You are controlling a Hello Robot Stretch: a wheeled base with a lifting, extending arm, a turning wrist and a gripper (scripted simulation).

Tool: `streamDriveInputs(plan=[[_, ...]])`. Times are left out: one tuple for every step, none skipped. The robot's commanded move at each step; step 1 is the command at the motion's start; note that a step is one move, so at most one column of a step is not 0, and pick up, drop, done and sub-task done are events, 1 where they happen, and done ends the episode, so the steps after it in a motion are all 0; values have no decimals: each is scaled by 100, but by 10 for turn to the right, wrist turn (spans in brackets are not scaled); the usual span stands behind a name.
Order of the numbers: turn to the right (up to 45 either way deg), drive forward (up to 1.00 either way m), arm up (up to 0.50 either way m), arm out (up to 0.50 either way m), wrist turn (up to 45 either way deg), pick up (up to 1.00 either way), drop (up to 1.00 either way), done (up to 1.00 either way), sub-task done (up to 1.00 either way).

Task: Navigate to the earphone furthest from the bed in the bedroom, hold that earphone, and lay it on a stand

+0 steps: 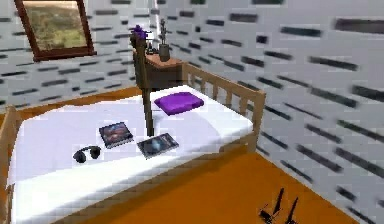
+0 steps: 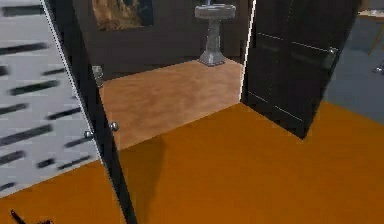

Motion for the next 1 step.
streamDriveInputs(plan=[[0, 45, 0, 0, 0, 0, 0, 0, 0]])
